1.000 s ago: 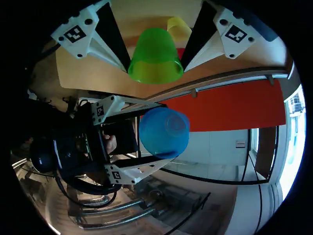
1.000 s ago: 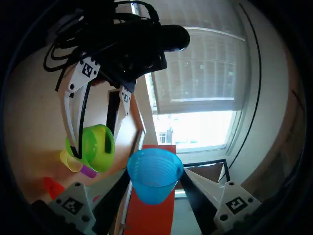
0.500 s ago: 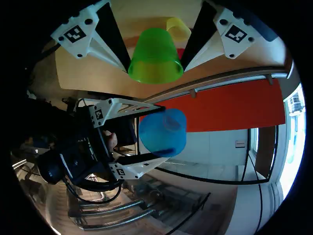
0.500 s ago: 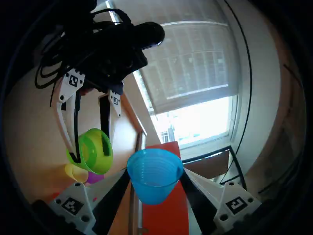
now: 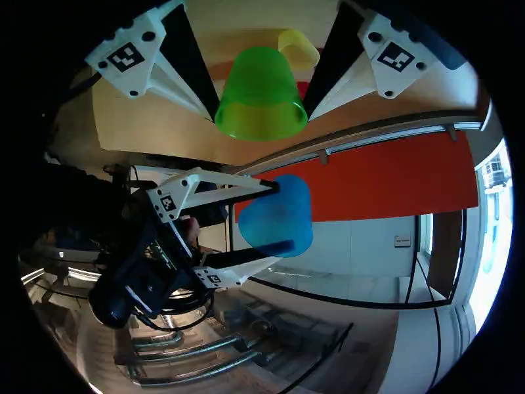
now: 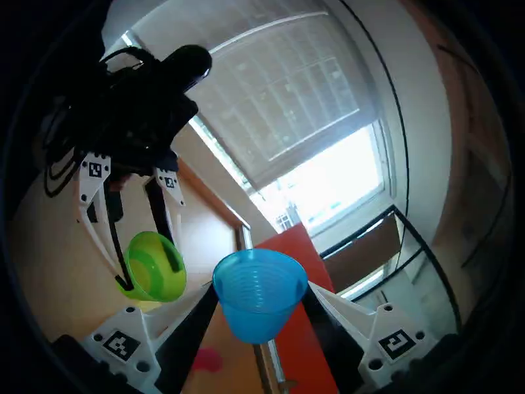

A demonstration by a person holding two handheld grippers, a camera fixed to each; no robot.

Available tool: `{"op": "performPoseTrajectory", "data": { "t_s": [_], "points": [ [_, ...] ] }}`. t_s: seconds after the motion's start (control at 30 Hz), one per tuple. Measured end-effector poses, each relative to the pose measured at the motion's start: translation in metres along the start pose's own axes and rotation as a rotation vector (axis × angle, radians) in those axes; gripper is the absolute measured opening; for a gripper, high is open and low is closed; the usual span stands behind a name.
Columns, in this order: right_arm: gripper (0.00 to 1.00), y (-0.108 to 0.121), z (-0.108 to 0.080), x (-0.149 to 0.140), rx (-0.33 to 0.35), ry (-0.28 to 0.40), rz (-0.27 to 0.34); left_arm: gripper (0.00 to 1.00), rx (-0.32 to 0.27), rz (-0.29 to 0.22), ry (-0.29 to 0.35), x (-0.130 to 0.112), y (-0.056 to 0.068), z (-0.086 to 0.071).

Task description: Pour water

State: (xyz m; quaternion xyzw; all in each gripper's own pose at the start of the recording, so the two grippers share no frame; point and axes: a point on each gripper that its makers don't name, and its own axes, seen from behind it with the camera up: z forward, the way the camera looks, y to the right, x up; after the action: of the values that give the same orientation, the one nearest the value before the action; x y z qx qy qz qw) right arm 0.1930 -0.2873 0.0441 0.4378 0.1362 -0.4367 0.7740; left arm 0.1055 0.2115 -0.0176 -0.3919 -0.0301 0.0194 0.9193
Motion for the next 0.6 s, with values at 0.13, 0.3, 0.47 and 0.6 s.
{"op": "performPoseTrajectory", "data": {
  "t_s": [0.13,0.3,0.47,0.6],
  "points": [
    [0.91,-0.002,-0.001,-0.001,0.004,0.0,0.086,0.87,0.0,0.0,-0.001,0.0,0.0,0.0],
    [0.9,-0.004,0.0,-0.007,0.008,-0.011,0.204,0.87,-0.001,0.003,-0.003,0.002,0.0,-0.001],
    [0.9,-0.007,0.002,-0.011,0.022,-0.029,0.323,0.87,-0.004,0.004,-0.003,0.003,0.002,-0.001],
    [0.91,-0.006,0.004,-0.014,0.022,-0.037,0.407,0.87,-0.004,0.004,-0.003,0.003,0.002,-0.001]
  ]
}}
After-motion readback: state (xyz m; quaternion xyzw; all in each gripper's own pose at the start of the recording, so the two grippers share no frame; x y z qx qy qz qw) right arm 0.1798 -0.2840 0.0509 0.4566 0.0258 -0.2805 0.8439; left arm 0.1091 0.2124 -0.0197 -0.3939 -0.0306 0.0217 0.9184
